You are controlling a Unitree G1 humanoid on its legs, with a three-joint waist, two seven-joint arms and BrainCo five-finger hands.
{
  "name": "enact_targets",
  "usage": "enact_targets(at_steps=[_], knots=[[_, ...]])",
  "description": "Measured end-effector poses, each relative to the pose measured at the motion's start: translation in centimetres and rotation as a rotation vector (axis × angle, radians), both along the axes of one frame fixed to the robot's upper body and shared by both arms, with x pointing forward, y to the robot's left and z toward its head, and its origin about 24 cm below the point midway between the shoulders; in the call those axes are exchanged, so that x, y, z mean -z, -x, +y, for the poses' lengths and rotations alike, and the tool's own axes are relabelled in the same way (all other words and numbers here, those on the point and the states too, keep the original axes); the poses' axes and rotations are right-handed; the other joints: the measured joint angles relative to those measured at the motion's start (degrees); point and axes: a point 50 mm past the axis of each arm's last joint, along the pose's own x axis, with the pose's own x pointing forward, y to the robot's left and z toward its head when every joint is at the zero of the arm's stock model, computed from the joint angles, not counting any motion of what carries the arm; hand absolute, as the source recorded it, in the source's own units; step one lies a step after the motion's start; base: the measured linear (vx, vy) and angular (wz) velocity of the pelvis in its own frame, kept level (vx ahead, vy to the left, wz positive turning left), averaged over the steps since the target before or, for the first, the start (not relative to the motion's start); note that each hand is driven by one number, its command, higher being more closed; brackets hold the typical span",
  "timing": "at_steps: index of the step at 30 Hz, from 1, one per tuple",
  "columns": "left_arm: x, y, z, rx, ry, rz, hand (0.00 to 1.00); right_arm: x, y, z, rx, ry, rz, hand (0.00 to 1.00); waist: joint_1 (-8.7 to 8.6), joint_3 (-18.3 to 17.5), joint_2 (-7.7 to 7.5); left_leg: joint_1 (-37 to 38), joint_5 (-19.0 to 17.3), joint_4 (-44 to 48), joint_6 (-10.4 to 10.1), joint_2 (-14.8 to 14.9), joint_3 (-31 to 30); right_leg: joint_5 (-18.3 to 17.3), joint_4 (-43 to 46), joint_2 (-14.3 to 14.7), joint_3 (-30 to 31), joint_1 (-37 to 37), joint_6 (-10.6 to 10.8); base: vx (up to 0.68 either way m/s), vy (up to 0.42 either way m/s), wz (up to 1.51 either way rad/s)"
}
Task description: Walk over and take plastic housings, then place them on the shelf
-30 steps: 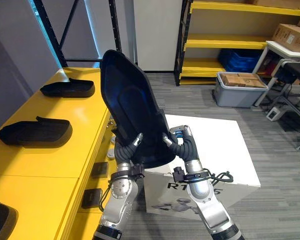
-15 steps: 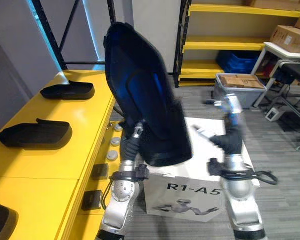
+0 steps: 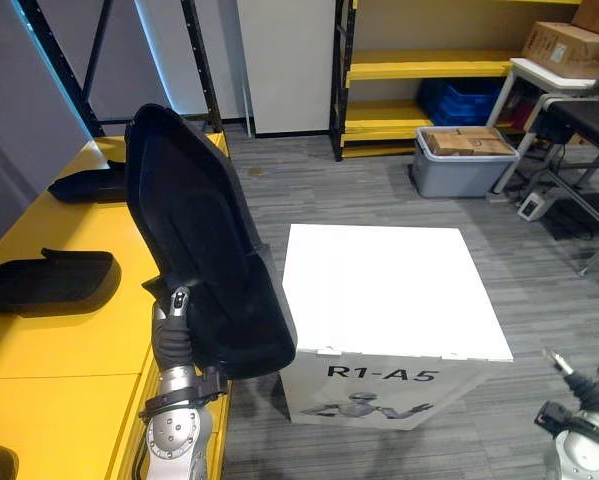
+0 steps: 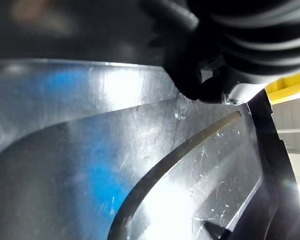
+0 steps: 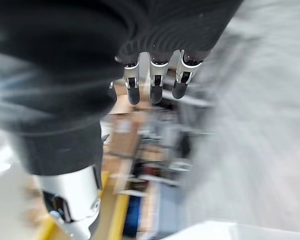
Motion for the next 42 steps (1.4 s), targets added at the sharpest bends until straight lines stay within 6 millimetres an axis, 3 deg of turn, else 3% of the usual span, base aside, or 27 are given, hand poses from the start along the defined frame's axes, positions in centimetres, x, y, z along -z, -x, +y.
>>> enact_targets(at_steps=[2, 5, 7, 13, 19, 22, 25, 27, 30, 31, 35, 36, 37, 38, 39, 40, 41, 42], knots=[[0.4, 0.4, -0.1, -0.005, 0.011, 0.019, 1.0, 3.3, 1.6, 1.5, 0.01, -0.132, 0.094, 0.0, 0.12, 0.3, 0.0, 0.1, -0.2, 0.0, 0.0, 0.1, 0.3, -0.1, 0.0, 0.1, 0.2, 0.0, 0.0, 0.01, -0.015, -0.05], [0.7, 0.7, -0.3, 0.006, 0.017, 0.033, 1.0, 6.1, 3.3, 3.5, -0.02, -0.255, 0.192, 0.0, 0.61, 0.4, 0.0, 0.4, -0.7, 0.3, -0.1, 0.3, 0.9, -0.4, 0.5, 0.1, 0.8, 0.0, 0.2, 0.02, -0.002, -0.1], [0.8, 0.8, -0.7, 0.036, 0.02, 0.043, 1.0, 8.4, 4.6, 6.2, -0.074, -0.378, 0.271, 0.0, 1.11, 0.4, -0.03, 0.8, -1.1, 0.5, -0.1, 0.4, 1.5, -0.9, 1.3, 0.1, 1.3, 0.0, 0.4, 0.03, 0.003, -0.11], [1.0, 1.0, -1.5, 0.073, 0.033, 0.053, 1.0, 11.0, 5.9, 10.9, -0.217, -0.54, 0.379, 0.0, 2.44, 0.7, -0.54, 1.3, -2.3, 1.5, 0.0, 0.4, 1.8, -2.1, 3.0, -0.3, 1.6, 0.1, 0.6, 0.01, 0.0, -0.01], [1.1, 1.0, -2.3, 0.098, 0.052, 0.052, 1.0, 11.7, 5.9, 12.5, -0.295, -0.579, 0.434, 0.0, 4.16, 0.6, -0.67, 1.3, -2.3, 1.8, 0.0, 0.2, 1.8, -2.3, 3.4, -0.4, 1.6, 0.1, 0.7, 0.0, -0.005, 0.01], [1.6, 0.9, -2.8, 0.129, 0.051, 0.077, 1.0, 12.2, 5.5, 13.2, -0.336, -0.587, 0.468, 0.0, 4.2, 0.5, -0.79, 1.5, -2.3, 1.8, 0.0, 0.1, 1.5, -2.4, 3.5, -0.6, 1.4, 0.4, 0.6, -0.01, -0.019, 0.04], [1.5, 0.4, -3.9, 0.176, 0.062, 0.067, 1.0, 12.5, 4.8, 13.6, -0.363, -0.595, 0.487, 0.0, 4.2, 1.1, -1.26, 0.9, -2.3, 2.3, 0.0, -0.5, -0.8, -5.7, 9.6, -2.3, -0.4, -1.4, 0.9, -0.03, -0.012, 0.37], [0.8, -0.4, -4.7, 0.214, 0.06, 0.03, 1.0, 12.5, 4.6, 13.8, -0.38, -0.594, 0.493, 0.0, 4.18, 1.4, -1.89, -0.7, -2.0, 4.0, 0.5, -1.4, -4.9, -8.8, 17.5, -3.6, 4.3, -4.3, 0.5, 0.0, 0.016, 0.91], [0.1, -1.1, -4.8, 0.218, 0.046, -0.006, 1.0, 12.7, 4.4, 14.5, -0.415, -0.599, 0.514, 0.0, 4.69, 1.4, -3.58, -3.3, -1.5, 5.8, 0.6, -3.1, -9.8, -11.8, 19.3, -4.9, 9.2, -4.8, 1.0, 0.01, -0.005, 1.03], [-0.1, -1.2, -4.7, 0.209, 0.047, -0.012, 1.0, 13.0, 4.5, 15.0, -0.435, -0.605, 0.537, 0.0, 5.6, 1.2, -4.32, -4.8, -1.3, 6.7, 0.4, -4.0, -11.9, -12.8, 17.7, -5.5, 8.2, -3.9, 2.2, 0.0, -0.084, 0.97], [-0.3, -1.1, -5.1, 0.214, 0.062, -0.021, 1.0, 13.0, 3.4, 15.8, -0.498, -0.587, 0.554, 0.0, 8.22, 2.2, -3.92, -8.5, 0.6, 7.9, -1.8, -3.9, -18.4, -12.0, 14.0, -4.9, 0.4, -1.3, 2.0, -0.03, -0.123, 1.1], [-0.6, -1.1, -5.5, 0.231, 0.074, -0.034, 1.0, 12.8, 2.7, 15.7, -0.518, -0.557, 0.555, 0.0, 8.42, 2.8, -3.87, -10.1, 1.7, 8.1, -3.4, -3.9, -19.1, -11.9, 14.0, -5.0, -2.2, -1.3, 1.9, -0.07, -0.106, 1.09], [-0.7, -1.1, -5.7, 0.241, 0.083, -0.039, 1.0, 12.7, 2.3, 15.5, -0.52, -0.546, 0.548, 0.0, 8.17, 2.9, -3.79, -11.3, 2.6, 7.9, -4.6, -3.8, -18.2, -11.7, 13.7, -5.1, -3.8, -1.3, 1.5, -0.11, -0.091, 1.26], [-1.0, -1.2, -6.2, 0.263, 0.1, -0.054, 1.0, 12.5, 1.6, 15.3, -0.521, -0.528, 0.536, 0.0, 8.28, 3.1, -3.84, -13.3, 2.8, 7.2, -4.3, -2.2, -11.6, -11.2, 13.2, -5.3, -6.8, -2.2, 0.8, -0.11, -0.037, 1.01], [-1.2, -1.3, -6.4, 0.269, 0.106, -0.066, 1.0, 12.3, 1.2, 15.0, -0.518, -0.514, 0.529, 0.0, 8.4, 3.2, -3.55, -15.3, 1.6, 9.8, -2.7, -0.5, -5.5, -11.2, 13.2, -5.3, -8.2, -2.7, 0.8, -0.08, 0.002, 1.18], [-1.6, -1.7, -7.1, 0.299, 0.126, -0.085, 1.0, 12.0, 0.6, 14.6, -0.519, -0.489, 0.518, 0.0, 7.94, 3.7, -2.86, -18.4, -1.8, 17.6, -0.3, 3.2, 5.3, -11.2, 13.6, -5.3, -11.0, -2.6, 0.8, -0.01, 0.04, 1.13], [-2.0, -1.9, -7.9, 0.331, 0.135, -0.104, 1.0, 12.0, 0.8, 14.4, -0.519, -0.476, 0.529, 0.0, 7.05, 3.7, -2.37, -19.0, -3.1, 23.8, 1.5, 6.6, 13.0, -11.2, 14.2, -5.3, -13.8, -1.3, 0.8, 0.01, 0.044, 1.21], [-2.3, -2.1, -8.3, 0.351, 0.137, -0.115, 1.0, 12.1, 1.0, 14.3, -0.516, -0.471, 0.535, 0.0, 6.52, 3.3, -1.49, -19.0, -3.4, 24.6, 2.0, 7.7, 15.3, -11.4, 14.9, -5.4, -15.3, -0.8, 1.0, 0.02, 0.085, 1.34]])
